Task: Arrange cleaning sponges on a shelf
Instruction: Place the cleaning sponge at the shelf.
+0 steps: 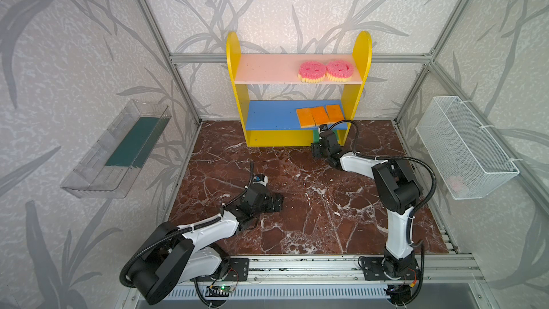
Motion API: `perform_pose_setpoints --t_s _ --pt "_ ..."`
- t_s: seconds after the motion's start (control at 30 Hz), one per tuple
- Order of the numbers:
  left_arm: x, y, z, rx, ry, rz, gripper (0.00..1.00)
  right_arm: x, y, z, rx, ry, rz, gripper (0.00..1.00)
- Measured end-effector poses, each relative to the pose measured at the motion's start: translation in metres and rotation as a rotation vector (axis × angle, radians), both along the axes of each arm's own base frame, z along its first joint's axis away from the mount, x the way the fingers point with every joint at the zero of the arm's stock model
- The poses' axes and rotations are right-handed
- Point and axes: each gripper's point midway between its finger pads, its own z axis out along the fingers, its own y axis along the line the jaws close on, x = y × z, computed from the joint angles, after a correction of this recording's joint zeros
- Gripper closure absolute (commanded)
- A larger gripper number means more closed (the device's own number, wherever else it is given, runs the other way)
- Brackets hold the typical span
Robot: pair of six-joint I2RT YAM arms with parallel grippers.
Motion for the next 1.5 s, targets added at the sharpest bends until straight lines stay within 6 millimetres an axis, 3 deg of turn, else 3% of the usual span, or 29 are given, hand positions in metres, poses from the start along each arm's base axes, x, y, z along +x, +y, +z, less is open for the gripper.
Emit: perform_pose_setpoints --t_s 0.27,0.5,0.73,0.77,0.8,0.9,0.93,0.97,1.07,1.2,1.3,1.5 --pt "0.001 -0.001 0.005 -0.013 -0.012 -0.001 0.01 0.004 0.001 0.005 0.019 -0.048 -0.003 0.06" --pt "0.001 -0.002 0.011 -0.031 -0.021 -0.001 0.01 -0.013 -0.005 -0.002 0.019 -0.032 0.008 0.05" --pt "-0.001 0.0 0.015 -0.037 -0.026 0.005 0.01 -0.04 -0.011 0.028 0.07 -0.063 0.035 0.09" --pt "-0.001 0.0 0.016 -0.038 -0.028 0.006 0.01 -0.043 -0.011 0.034 0.083 -0.07 0.035 0.12" --pt "-0.001 0.001 0.017 -0.038 -0.03 0.007 0.01 -0.046 -0.012 0.04 0.098 -0.077 0.035 0.24" --pt "-0.002 0.002 0.018 -0.036 -0.032 0.011 0.01 -0.058 -0.017 0.051 0.163 -0.073 0.033 0.83" --pt "-0.002 0.002 0.017 -0.035 -0.031 0.011 0.01 -0.062 -0.021 0.052 0.198 -0.064 0.023 0.92" --pt "-0.002 0.002 0.017 -0.034 -0.031 0.012 0.01 -0.065 -0.027 0.05 0.233 -0.052 0.008 0.94" --pt "-0.002 0.002 0.017 -0.033 -0.031 0.011 0.01 -0.072 -0.056 0.033 0.35 0.012 -0.062 0.87" --pt "-0.002 0.002 0.014 -0.028 -0.023 0.01 0.01 -0.074 -0.086 0.002 0.489 0.128 -0.153 0.54" --pt "-0.002 0.002 0.012 -0.024 -0.019 0.008 0.01 -0.071 -0.084 -0.013 0.592 0.192 -0.16 0.44" --pt "0.0 0.001 0.01 -0.027 -0.022 0.008 0.01 -0.058 -0.065 -0.04 0.719 0.292 -0.127 0.36"
